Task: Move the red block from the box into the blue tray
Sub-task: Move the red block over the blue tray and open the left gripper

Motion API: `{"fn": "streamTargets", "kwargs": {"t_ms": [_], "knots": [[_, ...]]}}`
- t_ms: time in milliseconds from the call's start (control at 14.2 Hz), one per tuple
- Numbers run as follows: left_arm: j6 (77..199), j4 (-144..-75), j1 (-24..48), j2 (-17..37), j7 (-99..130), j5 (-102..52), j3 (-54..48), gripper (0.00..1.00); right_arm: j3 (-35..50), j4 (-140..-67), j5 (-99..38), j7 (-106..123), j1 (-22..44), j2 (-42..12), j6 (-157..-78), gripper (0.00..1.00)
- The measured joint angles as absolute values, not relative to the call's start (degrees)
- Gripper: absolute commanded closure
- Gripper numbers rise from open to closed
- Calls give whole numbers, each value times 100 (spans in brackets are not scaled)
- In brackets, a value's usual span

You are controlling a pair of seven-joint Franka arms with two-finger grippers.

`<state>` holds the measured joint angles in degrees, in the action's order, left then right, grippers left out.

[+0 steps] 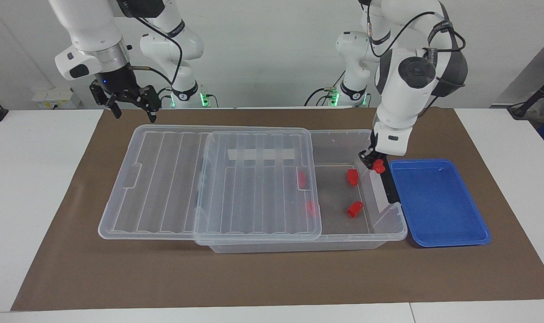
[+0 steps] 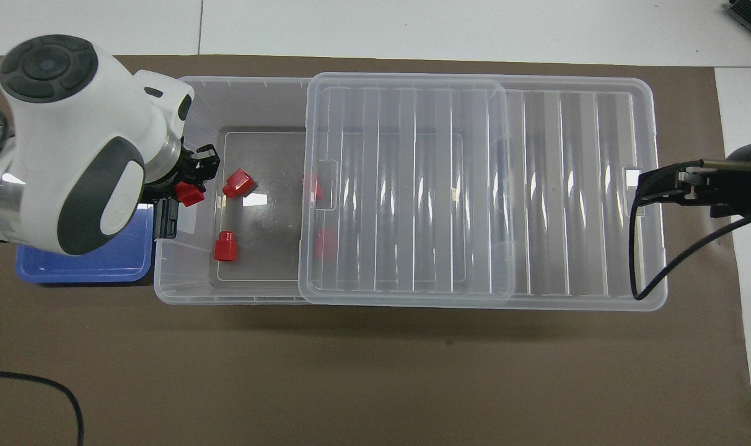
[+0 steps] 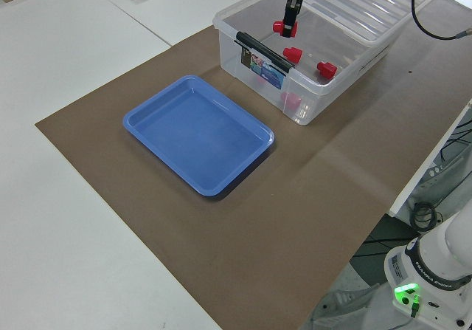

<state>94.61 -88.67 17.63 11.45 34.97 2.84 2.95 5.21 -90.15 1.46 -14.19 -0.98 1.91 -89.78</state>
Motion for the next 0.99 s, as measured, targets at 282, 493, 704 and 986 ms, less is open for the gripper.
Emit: {"fn": "streamTargets", "kwargs": {"t_ms": [282, 493, 704, 986], "knots": [[9108, -8584, 782, 1141, 877, 266, 405, 100, 521, -9019, 145, -1162, -99, 191, -8979, 1], [9257, -8604, 86, 1145, -500, 248, 470, 100, 522, -9019, 85, -1059, -98, 192, -8995, 1], [10356, -9261, -467, 1084, -1396, 242, 483, 100, 522, -9019, 71, -1041, -98, 196, -9018, 1], [12272, -10745, -585, 1056, -1550, 229, 440, 100, 522, -9055, 70, -1038, -98, 208, -9031, 1]]}}
